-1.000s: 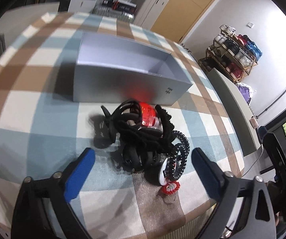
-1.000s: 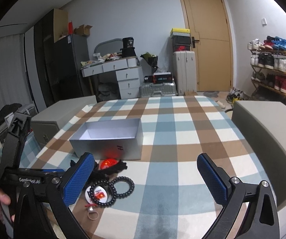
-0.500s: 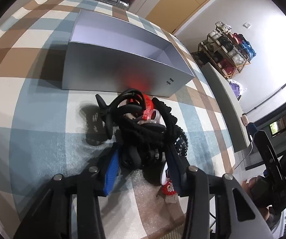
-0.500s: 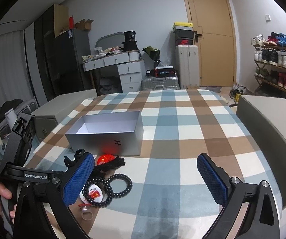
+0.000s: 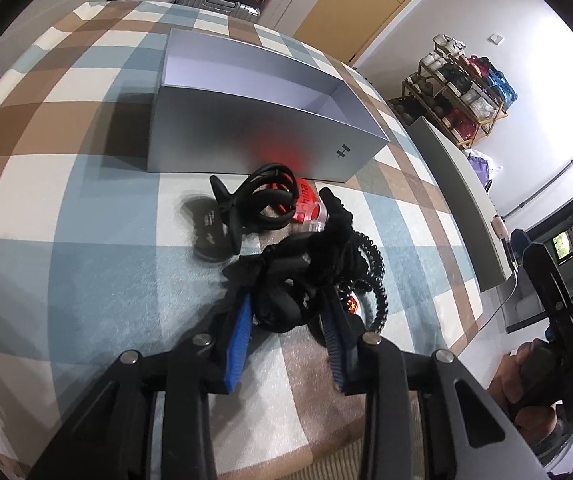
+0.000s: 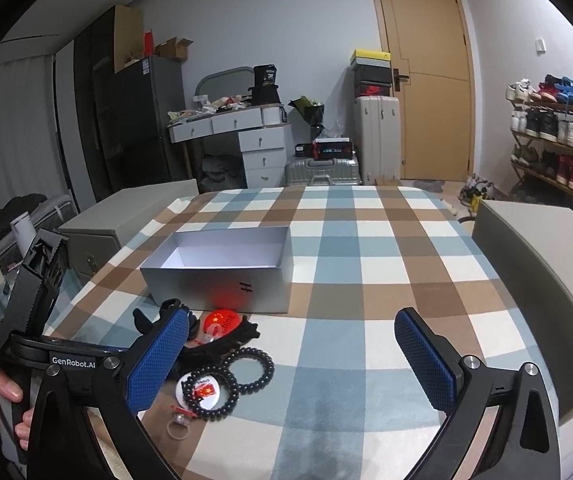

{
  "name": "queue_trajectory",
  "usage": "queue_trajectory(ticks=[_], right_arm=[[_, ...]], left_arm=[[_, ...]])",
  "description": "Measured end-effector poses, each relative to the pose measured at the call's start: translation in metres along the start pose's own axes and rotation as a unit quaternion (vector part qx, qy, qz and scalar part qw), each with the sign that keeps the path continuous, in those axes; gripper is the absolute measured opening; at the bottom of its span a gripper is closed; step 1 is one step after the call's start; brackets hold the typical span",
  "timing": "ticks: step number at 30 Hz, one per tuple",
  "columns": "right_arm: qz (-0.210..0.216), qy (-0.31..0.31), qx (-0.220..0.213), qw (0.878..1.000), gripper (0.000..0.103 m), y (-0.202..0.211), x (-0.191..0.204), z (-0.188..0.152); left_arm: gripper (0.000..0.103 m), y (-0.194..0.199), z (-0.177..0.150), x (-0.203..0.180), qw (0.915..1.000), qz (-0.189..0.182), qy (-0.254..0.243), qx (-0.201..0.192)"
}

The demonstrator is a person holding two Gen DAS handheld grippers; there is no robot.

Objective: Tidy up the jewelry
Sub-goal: 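Lower the left tool onto the black hair clips and close it, then lift the black hair clips off the pile with the left tool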

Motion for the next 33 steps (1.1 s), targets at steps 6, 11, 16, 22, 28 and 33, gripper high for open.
queue_trajectory(ticks=[6, 11, 16, 22, 28, 33], right_arm=[[0.000, 0.005, -0.003, 1.000, 0.103, 0.004, 0.005, 0.000], [-0.001, 0.005, 0.005, 1.000, 0.103, 0.004, 0.008, -0.001], [0.001, 0.010, 0.016, 1.000, 0.103, 0.002, 0.012, -0.003], [0.005, 0.009, 0.024, 1.000, 0.103, 0.001, 0.016, -0.006], [0.008, 0.012, 0.031, 0.999, 0.103, 0.001, 0.021, -0.007], [0.018, 0.006, 0.039, 0.999, 0.103, -0.001, 0.021, -0.011]], left_arm=[[0.028, 0.008, -0.003, 0.000, 0.9997, 0.020, -0.008, -0.015], [0.028, 0.015, -0.007, -0.002, 0.9980, 0.049, -0.025, -0.032], [0.028, 0.016, -0.014, -0.002, 0.9934, 0.091, -0.052, -0.048], [0.027, 0.029, -0.017, -0.005, 0.9879, 0.113, -0.081, -0.069], [0.025, 0.032, -0.005, -0.007, 0.9856, 0.115, -0.101, -0.071], [0.025, 0.035, -0.006, 0.000, 0.9860, 0.118, -0.092, -0.073]])
Point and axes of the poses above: each gripper's, at about its wrist camera, not at the fingertips, and y roughly against the way its jaws point, x to its left, z to its top, the point moved 1 cm from there along -y, roughly the way its jaws point, and after that the axes turned 10 degrees about y, right-handed, at the moved point
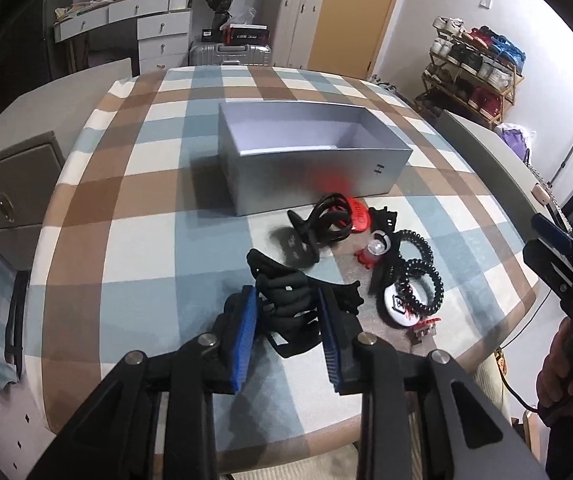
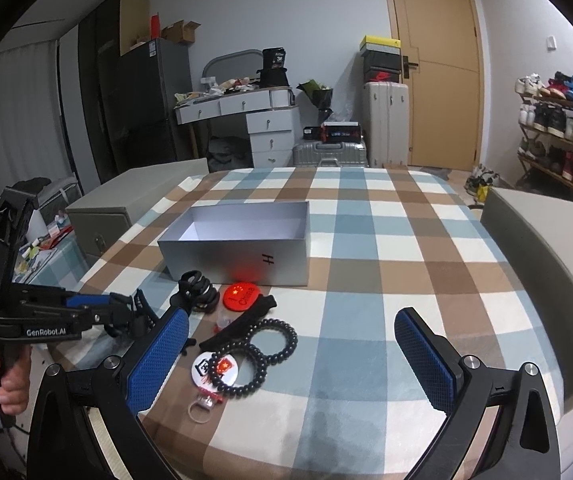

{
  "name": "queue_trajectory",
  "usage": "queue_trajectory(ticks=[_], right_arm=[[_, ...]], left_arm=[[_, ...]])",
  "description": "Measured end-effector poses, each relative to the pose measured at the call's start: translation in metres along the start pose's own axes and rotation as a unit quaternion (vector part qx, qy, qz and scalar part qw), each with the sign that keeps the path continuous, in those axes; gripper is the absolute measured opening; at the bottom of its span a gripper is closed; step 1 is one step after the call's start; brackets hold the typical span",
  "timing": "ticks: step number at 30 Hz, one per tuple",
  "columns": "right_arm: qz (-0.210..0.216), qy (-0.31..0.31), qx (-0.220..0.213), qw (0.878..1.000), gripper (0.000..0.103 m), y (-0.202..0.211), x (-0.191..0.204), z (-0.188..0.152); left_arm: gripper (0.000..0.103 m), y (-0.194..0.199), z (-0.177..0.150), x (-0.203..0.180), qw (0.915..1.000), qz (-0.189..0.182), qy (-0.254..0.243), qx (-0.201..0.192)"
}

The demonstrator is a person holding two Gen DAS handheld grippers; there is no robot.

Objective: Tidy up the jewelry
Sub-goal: 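Lift the black hair clips off the pile with the left tool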

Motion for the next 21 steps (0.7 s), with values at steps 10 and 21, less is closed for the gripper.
queue_trajectory(ticks=[10, 21], right_arm=[[0.017, 0.012, 0.004, 1.000, 0.103, -0.003, 0.011, 0.003], [0.106, 0.076, 0.050, 0.990, 0.103, -0.032, 0.049, 0.011]], left_arm=[[0.024, 0.008, -0.009, 0.014, 0.9999, 0.002, 0.014, 0.005], [0.024, 0.019, 0.000, 0.008, 0.9989, -0.028, -0.037, -0.006]])
Point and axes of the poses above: each gripper's, at about its wrist camera, not at the fingertips, and y roughly against the way its jaws point, x to its left, z to its top, the point moved 1 cm from there along -y, roughly the way its jaws point, and after that the axes turned 10 degrees about y, right-handed, at the moved point
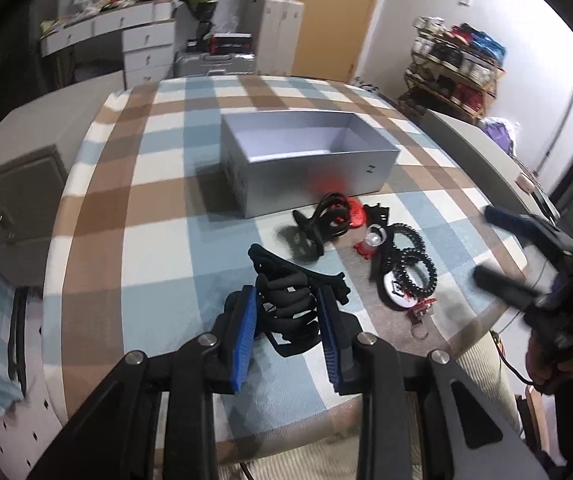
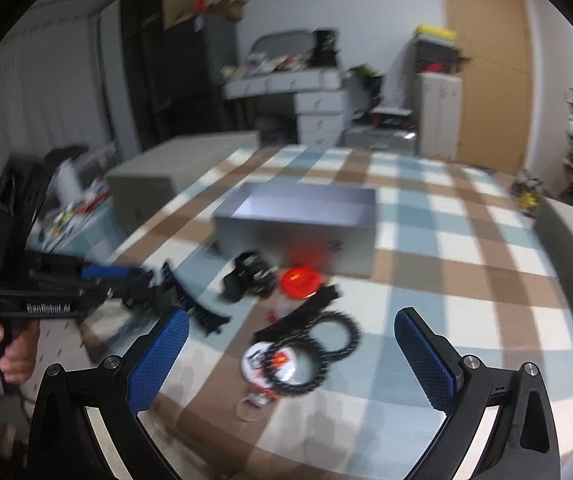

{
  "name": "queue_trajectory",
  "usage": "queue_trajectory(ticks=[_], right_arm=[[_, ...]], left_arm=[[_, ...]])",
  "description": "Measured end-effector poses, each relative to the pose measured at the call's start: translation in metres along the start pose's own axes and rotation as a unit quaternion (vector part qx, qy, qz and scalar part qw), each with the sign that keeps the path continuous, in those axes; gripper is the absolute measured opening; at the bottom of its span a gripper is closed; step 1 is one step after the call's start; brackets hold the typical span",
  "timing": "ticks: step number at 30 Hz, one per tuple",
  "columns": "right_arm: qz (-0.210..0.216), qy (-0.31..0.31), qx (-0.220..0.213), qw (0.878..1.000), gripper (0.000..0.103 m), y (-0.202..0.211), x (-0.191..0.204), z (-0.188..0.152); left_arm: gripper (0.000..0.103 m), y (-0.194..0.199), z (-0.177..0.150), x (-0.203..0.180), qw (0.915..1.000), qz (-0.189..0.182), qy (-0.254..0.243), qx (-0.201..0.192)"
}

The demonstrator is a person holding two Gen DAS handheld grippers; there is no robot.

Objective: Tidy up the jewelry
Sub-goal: 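Lift the black hair clips off the pile with the left tool, then grasp the black hair band with the right tool while the left tool holds the clips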

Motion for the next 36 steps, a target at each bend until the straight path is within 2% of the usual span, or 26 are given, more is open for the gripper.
queue_trajectory(ticks=[3, 6, 10, 15, 20, 24, 29, 32, 36], right_arm=[[0.033, 0.022, 0.019, 0.999, 0.102, -0.019, 0.011, 0.006], [0.056, 0.043, 0.033, 0.997, 0.102, -0.036, 0.022, 0.012], [0.079, 0.078, 0.057, 0.992, 0.096, -0.058, 0.036, 0.018], [0.083, 0.116, 0.093, 0.985, 0.087, -0.086, 0.050, 0.019], [0.090, 0.126, 0.113, 0.981, 0.083, -0.106, 0.056, 0.023], [0.092, 0.138, 0.126, 0.978, 0.070, -0.118, 0.060, 0.023], [0.097, 0.147, 0.134, 0.975, 0.065, -0.124, 0.065, 0.023], [0.098, 0.147, 0.133, 0.975, 0.058, -0.124, 0.066, 0.024], [0.101, 0.147, 0.130, 0.975, 0.035, -0.122, 0.069, 0.025]], left_arm=[[0.024, 0.000, 0.002, 0.001, 0.9998, -0.012, -0.009, 0.010], [0.024, -0.002, 0.000, 0.007, 0.9997, 0.000, -0.015, 0.018], [0.024, -0.005, -0.003, 0.018, 0.9994, 0.010, -0.015, 0.029], [0.024, -0.002, -0.003, 0.032, 0.9997, 0.004, 0.005, 0.025], [0.024, -0.003, -0.002, 0.044, 0.9995, 0.000, 0.026, 0.018], [0.024, -0.004, -0.003, 0.052, 0.9990, -0.006, 0.039, 0.018], [0.024, -0.003, -0.004, 0.059, 0.9982, -0.018, 0.055, 0.014], [0.025, -0.002, -0.005, 0.063, 0.9975, -0.026, 0.065, 0.013], [0.025, -0.002, -0.005, 0.067, 0.9967, -0.026, 0.076, 0.012]])
Point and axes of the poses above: each gripper's, at about its wrist camera, not at the fingertips, and y roughly against the way its jaws point, x to its left, z to its top, the point moved 1 cm from there along -y, roughly the way its jaws point, and after that the axes turned 10 degrees about y, right-handed, at the moved point
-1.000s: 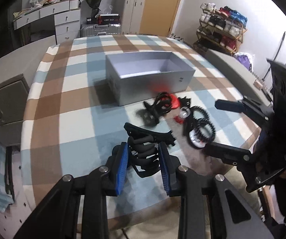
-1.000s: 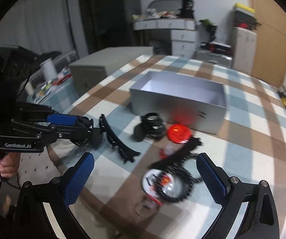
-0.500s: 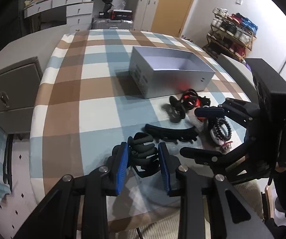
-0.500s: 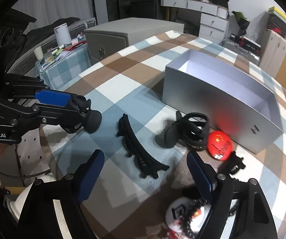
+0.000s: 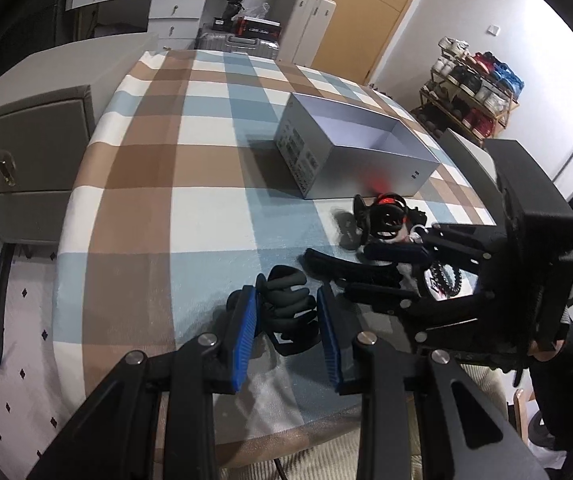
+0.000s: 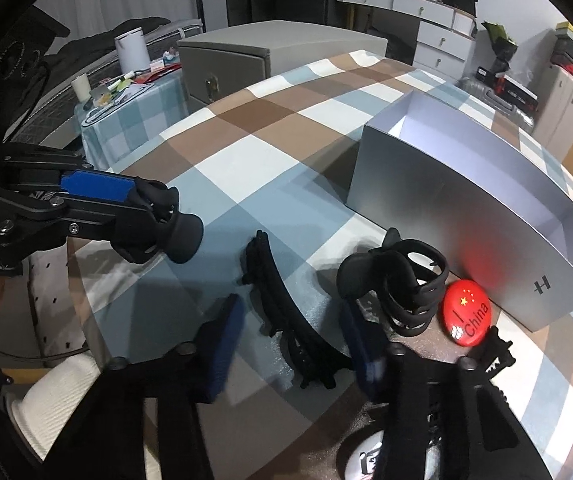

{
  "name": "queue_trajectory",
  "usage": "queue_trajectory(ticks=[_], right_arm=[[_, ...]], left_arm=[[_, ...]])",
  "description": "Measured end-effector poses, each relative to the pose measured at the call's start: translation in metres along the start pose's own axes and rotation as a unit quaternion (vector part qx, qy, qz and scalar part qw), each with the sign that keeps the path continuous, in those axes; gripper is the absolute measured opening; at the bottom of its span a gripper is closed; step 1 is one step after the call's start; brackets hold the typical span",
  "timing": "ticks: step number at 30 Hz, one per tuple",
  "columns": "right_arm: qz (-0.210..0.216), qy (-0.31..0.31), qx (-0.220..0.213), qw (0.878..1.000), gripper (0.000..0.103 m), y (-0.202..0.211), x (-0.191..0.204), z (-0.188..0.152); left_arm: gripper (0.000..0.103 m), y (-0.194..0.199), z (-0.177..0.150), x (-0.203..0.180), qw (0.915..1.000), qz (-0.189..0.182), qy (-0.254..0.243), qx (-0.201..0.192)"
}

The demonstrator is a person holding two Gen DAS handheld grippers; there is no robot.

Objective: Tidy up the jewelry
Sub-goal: 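Grasp the black hair band with the right tool while the left tool holds the clips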

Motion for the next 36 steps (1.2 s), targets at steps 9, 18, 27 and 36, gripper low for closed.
queue_trajectory(ticks=[9, 18, 27, 36], right_arm=[[0.000, -0.001, -0.006, 1.000, 0.019, 0.006, 0.007, -0.005], [0.004, -0.050, -0.068, 0.996, 0.017, 0.040, -0.002, -0.019], [0.008, -0.071, -0.070, 0.995, 0.000, 0.042, -0.006, -0.031], [0.026, -0.045, -0.064, 0.997, 0.029, 0.036, 0.005, -0.029]], left_arm=[[0.024, 0.000, -0.001, -0.004, 0.9998, 0.017, -0.005, -0.008], [0.024, 0.006, -0.001, -0.013, 0.9995, 0.027, -0.008, -0.016], [0.024, 0.008, 0.000, -0.031, 0.9983, 0.044, -0.028, -0.023], [0.024, 0.011, -0.001, -0.026, 0.9982, 0.053, -0.012, -0.026]])
Point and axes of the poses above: each gripper's, at about its wrist camera, not at the fingertips, and y roughly against the way its jaws point, x to its left, z to its top, the point moved 1 cm from there along -y, roughly the way its jaws point, and after that the axes turned 10 degrees about y, right-handed, at the moved point
